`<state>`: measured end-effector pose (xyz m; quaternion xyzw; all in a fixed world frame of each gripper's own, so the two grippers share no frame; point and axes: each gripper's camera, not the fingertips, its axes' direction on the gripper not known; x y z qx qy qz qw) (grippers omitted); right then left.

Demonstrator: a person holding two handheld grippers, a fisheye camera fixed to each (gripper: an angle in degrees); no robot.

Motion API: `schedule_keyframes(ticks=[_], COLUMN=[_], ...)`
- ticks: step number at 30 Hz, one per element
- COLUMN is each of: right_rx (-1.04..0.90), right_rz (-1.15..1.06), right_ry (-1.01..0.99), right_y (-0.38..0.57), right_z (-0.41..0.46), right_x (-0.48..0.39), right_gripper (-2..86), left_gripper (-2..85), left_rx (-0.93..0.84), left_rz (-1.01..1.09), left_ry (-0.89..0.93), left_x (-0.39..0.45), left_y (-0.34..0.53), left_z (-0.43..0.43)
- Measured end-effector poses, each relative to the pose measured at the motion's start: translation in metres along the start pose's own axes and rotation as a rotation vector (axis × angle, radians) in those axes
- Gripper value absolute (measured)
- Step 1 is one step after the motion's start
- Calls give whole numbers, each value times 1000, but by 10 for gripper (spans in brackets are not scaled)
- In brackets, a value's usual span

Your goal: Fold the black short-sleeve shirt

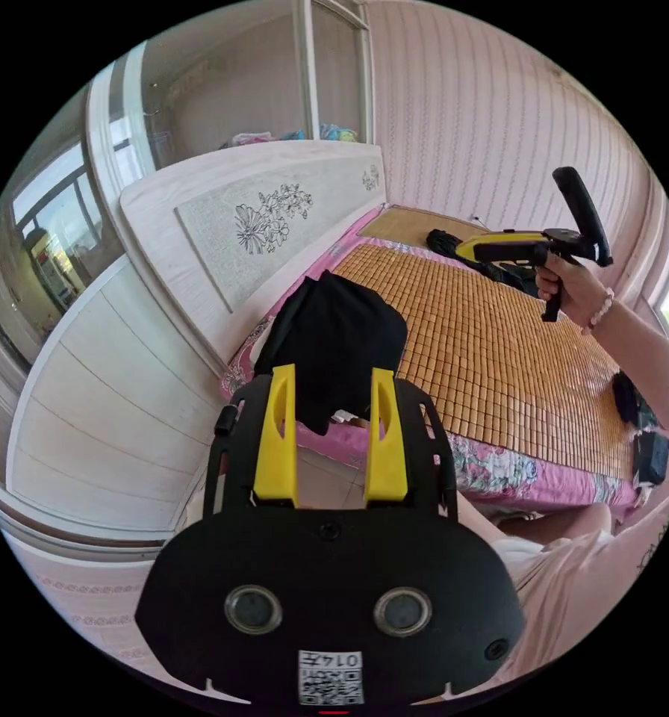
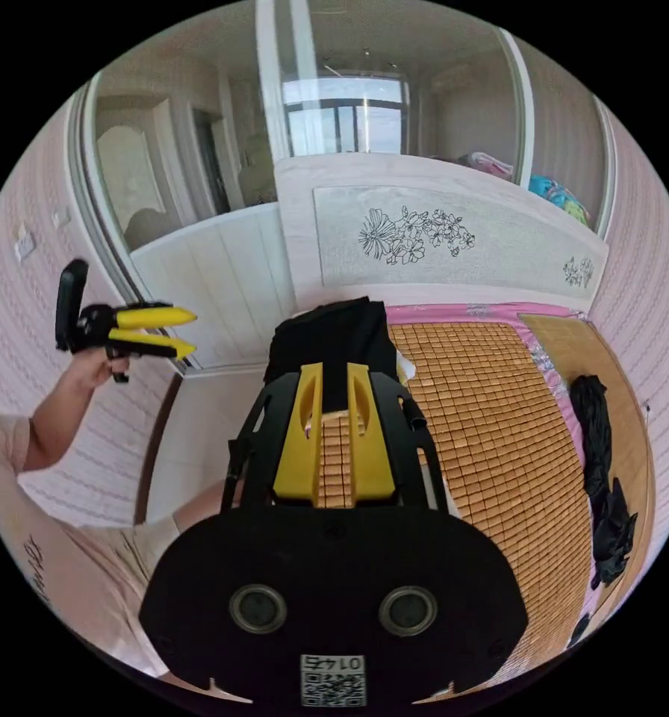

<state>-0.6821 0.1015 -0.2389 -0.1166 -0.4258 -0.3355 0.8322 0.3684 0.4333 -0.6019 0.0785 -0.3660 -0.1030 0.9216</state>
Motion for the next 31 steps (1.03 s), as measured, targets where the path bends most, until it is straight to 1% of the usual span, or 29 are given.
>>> schedule_keyframes(ticks=[2,3,4,5,6,8,9,11,13,14,15,16,17,19,20,22,27,31], right_rx=[-36,-55,-98,-129,-141,-176,-177,-164,-199,-221,-224,-217,-208,-192,-184,-178,-184,-182], right_rz=[-70,-71,-55,-20,-1,92,119,218,305,382,425,508,576,662,715,770,852,948], right_ry=[88,120,190,266,305,495,546,751,831,857,871,895,905,917,925,928,954,931], right_y=[80,102,146,190,211,287,305,367,407,432,444,468,491,523,543,570,631,679], right_z=[-18,-22,-33,-47,-56,-94,-104,-142,-164,-177,-183,-194,-204,-216,-224,-234,-263,-295], right_x=[-35,-43,-59,-74,-82,-115,-124,-156,-175,-186,-192,-203,-214,-230,-240,-252,-273,-275], right_gripper=[66,68,68,68,67,64,64,64,67,81,94,114,130,133,134,134,135,151], left_gripper=[135,131,125,125,124,124,124,124,126,128,131,131,131,131,131,130,127,127], left_rx=[30,25,11,12,29,55,61,81,102,102,98,111,122,168,179,223,294,300], left_rz=[34,51,75,88,113,161,199,252,329,348,397,439,455,526,543,599,670,719], left_ry=[27,52,82,93,102,106,122,151,183,190,213,235,243,263,266,284,330,392], left_x=[36,60,86,99,125,167,197,242,307,324,359,393,410,477,493,556,667,754], left_y=[6,8,9,10,13,17,21,27,37,40,47,55,60,80,86,108,150,181], left_z=[-6,-8,-9,-10,-14,-19,-23,-29,-34,-35,-37,-40,-43,-52,-54,-63,-71,-64])
